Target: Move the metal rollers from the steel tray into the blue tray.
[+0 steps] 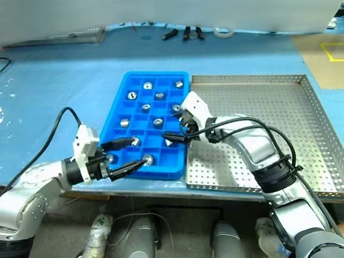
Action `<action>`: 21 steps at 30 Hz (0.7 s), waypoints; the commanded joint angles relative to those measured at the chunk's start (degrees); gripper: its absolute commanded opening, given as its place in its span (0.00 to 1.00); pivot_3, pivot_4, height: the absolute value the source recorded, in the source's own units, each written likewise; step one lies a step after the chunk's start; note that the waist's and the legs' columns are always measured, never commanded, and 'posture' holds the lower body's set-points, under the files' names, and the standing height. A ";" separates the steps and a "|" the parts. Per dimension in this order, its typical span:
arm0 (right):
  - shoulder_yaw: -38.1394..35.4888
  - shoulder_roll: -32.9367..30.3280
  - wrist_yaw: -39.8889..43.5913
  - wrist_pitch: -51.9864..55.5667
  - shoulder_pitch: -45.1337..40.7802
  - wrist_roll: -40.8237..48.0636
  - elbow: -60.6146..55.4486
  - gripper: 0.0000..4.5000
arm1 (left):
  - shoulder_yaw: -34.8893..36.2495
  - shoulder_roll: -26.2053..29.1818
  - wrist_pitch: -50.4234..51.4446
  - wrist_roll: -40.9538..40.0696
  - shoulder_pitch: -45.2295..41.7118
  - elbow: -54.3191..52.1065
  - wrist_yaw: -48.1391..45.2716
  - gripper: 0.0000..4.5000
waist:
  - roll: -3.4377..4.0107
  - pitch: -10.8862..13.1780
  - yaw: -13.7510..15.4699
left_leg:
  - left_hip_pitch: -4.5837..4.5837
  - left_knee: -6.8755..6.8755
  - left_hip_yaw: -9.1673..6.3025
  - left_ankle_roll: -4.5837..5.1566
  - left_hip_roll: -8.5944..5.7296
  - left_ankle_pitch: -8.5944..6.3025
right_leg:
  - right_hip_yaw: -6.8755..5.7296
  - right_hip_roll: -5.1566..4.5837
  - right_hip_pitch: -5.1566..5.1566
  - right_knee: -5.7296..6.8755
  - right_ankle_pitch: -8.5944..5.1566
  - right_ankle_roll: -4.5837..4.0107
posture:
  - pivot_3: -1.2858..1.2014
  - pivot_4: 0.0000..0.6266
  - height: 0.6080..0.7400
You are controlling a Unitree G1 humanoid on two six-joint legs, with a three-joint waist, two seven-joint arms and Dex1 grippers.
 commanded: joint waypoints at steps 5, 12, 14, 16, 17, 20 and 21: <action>-9.60 -2.80 -2.19 1.81 0.94 3.08 -8.27 0.94 | -2.76 -2.38 -3.67 3.49 -8.53 6.92 1.16 1.00 | -0.01 -0.01 -0.35 | 0.01 0.06 0.00 -0.09 -0.02 0.05 | 0.03 0.00 0.00 0.08 0.01 0.01 | 0.55 0.24 1.00; -18.76 -8.18 -2.69 1.57 6.07 5.22 -11.18 0.94 | -4.91 -5.08 -8.60 7.20 -17.71 17.67 -0.35 1.00 | -0.02 -0.01 -0.38 | -0.01 0.08 -0.01 -0.21 -0.04 0.14 | 0.03 0.01 0.01 0.09 0.01 0.01 | 0.53 0.24 1.00; -21.01 -9.66 -2.54 1.13 9.29 5.53 -11.50 0.94 | -6.33 -6.06 -11.16 9.11 -19.03 20.84 -1.15 1.00 | -0.03 -0.02 -0.55 | 0.01 0.10 0.00 -0.20 -0.08 0.14 | 0.05 0.00 0.03 0.08 0.01 0.02 | 0.52 0.24 1.00; -23.33 -10.12 -3.06 0.71 12.18 5.96 -11.22 0.94 | -7.41 -7.44 -13.25 10.41 -20.18 23.90 -1.74 1.00 | -0.03 -0.02 -0.69 | 0.01 0.09 0.00 -0.18 -0.06 0.13 | 0.05 0.00 0.03 0.04 0.01 0.01 | 0.52 0.24 1.00; -24.08 -10.03 -3.38 0.45 13.22 6.05 -10.81 0.94 | -7.74 -8.12 -14.13 11.04 -20.68 25.23 -1.76 1.00 | -0.03 -0.02 -0.73 | 0.01 0.09 0.00 -0.18 -0.04 0.13 | 0.05 0.00 0.02 0.03 0.01 0.01 | 0.52 0.24 1.00; -24.71 -8.83 -5.42 -0.91 15.87 5.19 -9.71 0.94 | -8.14 -11.19 -16.71 12.89 -22.40 29.61 -0.26 1.00 | -0.03 -0.02 -0.74 | 0.00 0.09 0.00 -0.15 -0.02 0.11 | 0.03 0.00 0.01 0.03 0.01 0.00 | 0.53 0.24 1.00; -24.37 -8.35 -6.03 -1.13 16.29 5.05 -9.93 0.94 | -8.05 -12.08 -17.39 13.44 -22.78 30.87 0.40 1.00 | -0.03 -0.02 -0.73 | -0.01 0.10 0.00 -0.13 -0.02 0.10 | 0.04 0.00 0.01 0.04 0.01 0.00 | 0.53 0.24 1.00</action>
